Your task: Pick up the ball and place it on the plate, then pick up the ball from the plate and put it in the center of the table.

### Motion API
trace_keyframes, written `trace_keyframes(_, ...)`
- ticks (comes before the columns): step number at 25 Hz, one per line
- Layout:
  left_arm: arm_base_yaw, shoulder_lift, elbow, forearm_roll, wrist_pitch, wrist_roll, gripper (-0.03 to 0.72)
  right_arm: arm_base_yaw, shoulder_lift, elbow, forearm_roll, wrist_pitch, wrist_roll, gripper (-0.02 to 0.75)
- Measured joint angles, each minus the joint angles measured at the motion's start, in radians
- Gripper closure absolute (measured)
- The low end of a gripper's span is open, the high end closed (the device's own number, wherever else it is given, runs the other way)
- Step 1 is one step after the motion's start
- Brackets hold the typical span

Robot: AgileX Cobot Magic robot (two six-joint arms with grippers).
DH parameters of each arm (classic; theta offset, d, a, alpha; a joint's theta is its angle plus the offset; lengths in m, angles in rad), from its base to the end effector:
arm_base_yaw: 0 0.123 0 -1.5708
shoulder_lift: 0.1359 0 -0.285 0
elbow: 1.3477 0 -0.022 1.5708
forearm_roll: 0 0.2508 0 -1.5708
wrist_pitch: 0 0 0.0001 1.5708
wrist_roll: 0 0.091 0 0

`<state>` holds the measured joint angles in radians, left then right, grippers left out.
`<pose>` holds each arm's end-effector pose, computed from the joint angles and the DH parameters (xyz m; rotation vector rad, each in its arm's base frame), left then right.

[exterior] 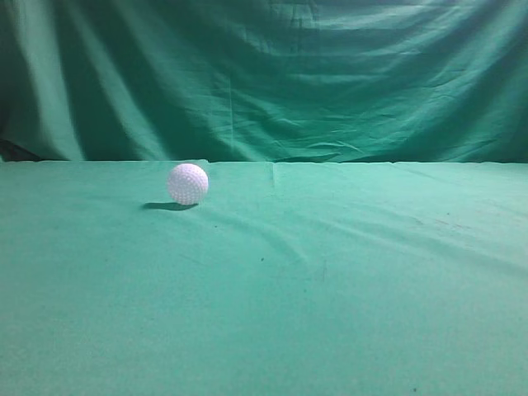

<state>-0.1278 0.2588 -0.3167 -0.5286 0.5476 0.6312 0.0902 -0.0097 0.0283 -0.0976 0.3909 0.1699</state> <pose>0.0611 -0.0320 0.2613 0.4572 1.8487 -0.2259 0.0523 0.0013 0.1693 0.0153 1.8919 0.0808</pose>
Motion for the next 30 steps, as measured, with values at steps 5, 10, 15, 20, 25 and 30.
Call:
trace_keyframes(5,0.000,0.000,0.000,0.000,0.000,0.000,0.688,0.000,0.000,0.000,0.000,0.000,0.000,0.738)
trace_keyframes(10,0.000,-0.002,0.000,0.000,0.000,0.000,0.688,0.000,0.000,0.000,0.000,0.000,0.000,0.738)
trace_keyframes(15,0.000,-0.097,0.006,0.021,0.007,0.000,0.688,0.000,0.000,0.000,0.000,0.000,0.000,0.738)
trace_keyframes(20,0.000,-0.243,0.107,0.023,-0.032,0.000,0.688,0.000,0.000,0.000,0.000,0.000,0.000,0.738)
trace_keyframes(25,0.000,-0.269,0.242,0.022,-0.145,0.000,0.688,0.000,0.000,0.000,0.000,0.000,0.000,0.738)
trace_keyframes(30,0.000,-0.269,0.329,0.022,-0.203,0.000,0.688,0.000,0.000,0.000,0.000,0.000,0.000,0.738)
